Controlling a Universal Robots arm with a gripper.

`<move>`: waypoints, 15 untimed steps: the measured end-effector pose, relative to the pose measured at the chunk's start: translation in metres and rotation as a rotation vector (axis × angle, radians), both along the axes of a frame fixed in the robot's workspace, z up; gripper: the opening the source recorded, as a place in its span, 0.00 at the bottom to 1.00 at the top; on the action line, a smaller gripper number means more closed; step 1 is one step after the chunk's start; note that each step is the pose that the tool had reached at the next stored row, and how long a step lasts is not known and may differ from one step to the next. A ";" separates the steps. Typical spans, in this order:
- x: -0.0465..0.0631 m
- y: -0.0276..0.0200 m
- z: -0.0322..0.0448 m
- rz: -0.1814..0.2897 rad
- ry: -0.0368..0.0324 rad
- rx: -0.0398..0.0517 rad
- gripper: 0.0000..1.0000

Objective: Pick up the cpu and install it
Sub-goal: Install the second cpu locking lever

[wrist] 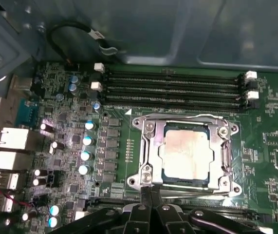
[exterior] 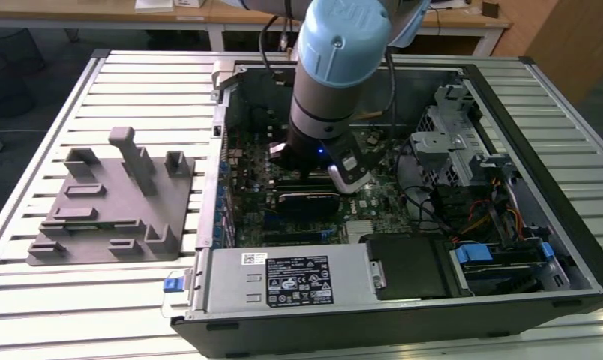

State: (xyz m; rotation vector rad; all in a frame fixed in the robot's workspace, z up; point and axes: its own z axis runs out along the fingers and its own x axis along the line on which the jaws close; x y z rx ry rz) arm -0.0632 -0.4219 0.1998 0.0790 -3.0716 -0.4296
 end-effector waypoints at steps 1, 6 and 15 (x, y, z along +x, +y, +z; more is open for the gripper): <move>-0.001 -0.0007 -0.0003 0.000 0.0000 0.0073 0.11; -0.003 -0.0057 -0.0026 0.000 0.0000 0.0176 0.11; -0.008 -0.0084 -0.0063 0.000 0.0000 0.0377 0.11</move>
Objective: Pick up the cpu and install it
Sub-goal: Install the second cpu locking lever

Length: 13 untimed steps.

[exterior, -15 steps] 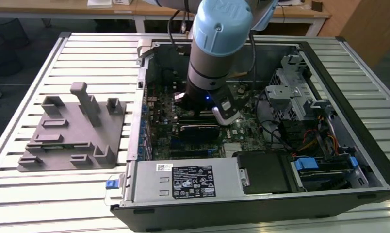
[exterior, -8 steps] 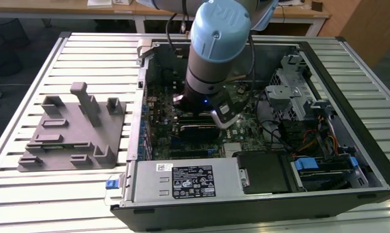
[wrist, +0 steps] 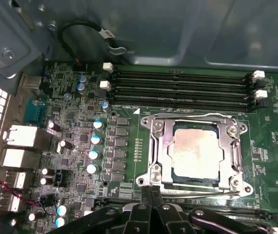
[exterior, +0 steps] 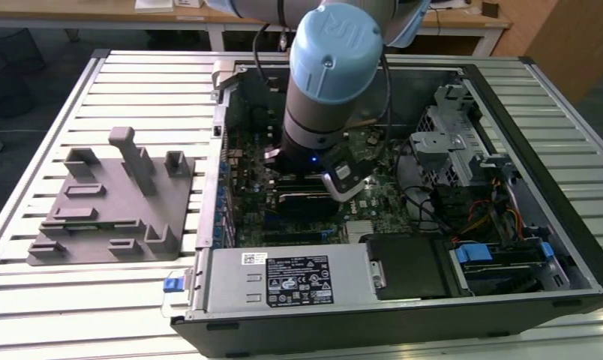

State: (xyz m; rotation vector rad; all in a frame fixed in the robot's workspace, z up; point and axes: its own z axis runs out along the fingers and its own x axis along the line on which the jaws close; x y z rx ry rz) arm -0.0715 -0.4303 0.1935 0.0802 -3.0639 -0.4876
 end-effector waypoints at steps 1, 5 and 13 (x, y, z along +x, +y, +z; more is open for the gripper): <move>0.000 0.0000 -0.0005 0.000 0.0000 0.0044 0.11; -0.003 0.0000 -0.0026 0.000 0.0000 0.0174 0.11; -0.004 0.0001 -0.0066 0.000 -0.0002 0.0402 0.11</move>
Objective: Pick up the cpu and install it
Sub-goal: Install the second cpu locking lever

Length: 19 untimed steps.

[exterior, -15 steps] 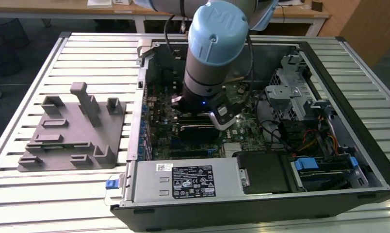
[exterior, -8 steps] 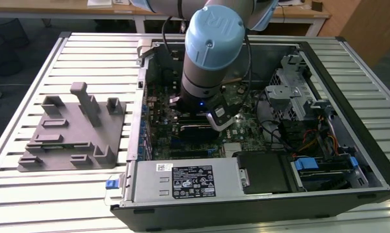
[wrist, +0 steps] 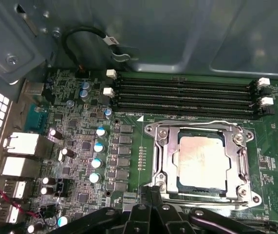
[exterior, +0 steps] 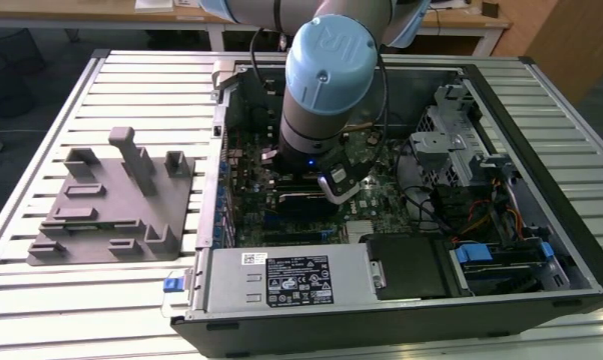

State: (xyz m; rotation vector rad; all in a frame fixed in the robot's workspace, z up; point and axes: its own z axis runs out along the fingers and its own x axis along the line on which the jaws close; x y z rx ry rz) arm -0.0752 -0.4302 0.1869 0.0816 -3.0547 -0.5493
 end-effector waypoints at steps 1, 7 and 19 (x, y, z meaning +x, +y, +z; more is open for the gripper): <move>0.000 0.0000 0.0000 0.000 0.0001 0.0002 0.11; -0.001 0.0004 -0.0003 0.000 0.0001 0.0003 0.11; -0.002 0.0019 -0.0018 0.000 0.0000 0.0006 0.11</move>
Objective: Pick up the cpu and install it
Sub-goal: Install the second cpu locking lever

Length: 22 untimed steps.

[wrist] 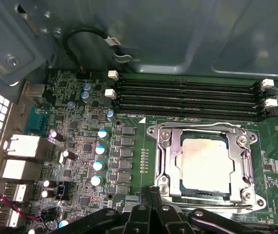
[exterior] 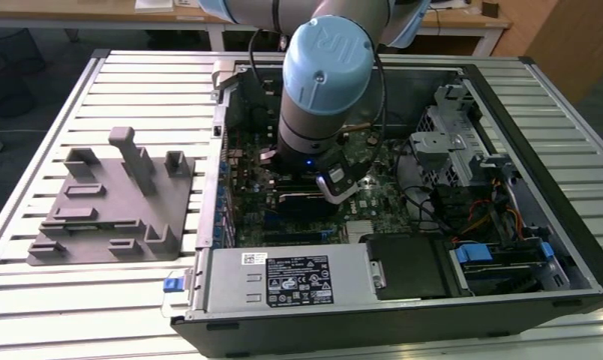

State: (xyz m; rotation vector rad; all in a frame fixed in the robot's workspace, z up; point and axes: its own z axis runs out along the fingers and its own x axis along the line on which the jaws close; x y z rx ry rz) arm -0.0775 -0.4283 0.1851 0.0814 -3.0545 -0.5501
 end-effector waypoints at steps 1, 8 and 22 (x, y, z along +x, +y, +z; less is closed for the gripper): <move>0.000 0.0000 0.0001 0.000 0.0001 0.0000 0.11; -0.001 0.0000 0.0019 0.000 0.0001 -0.0018 0.11; -0.001 0.0021 0.0005 0.000 0.0002 -0.0064 0.11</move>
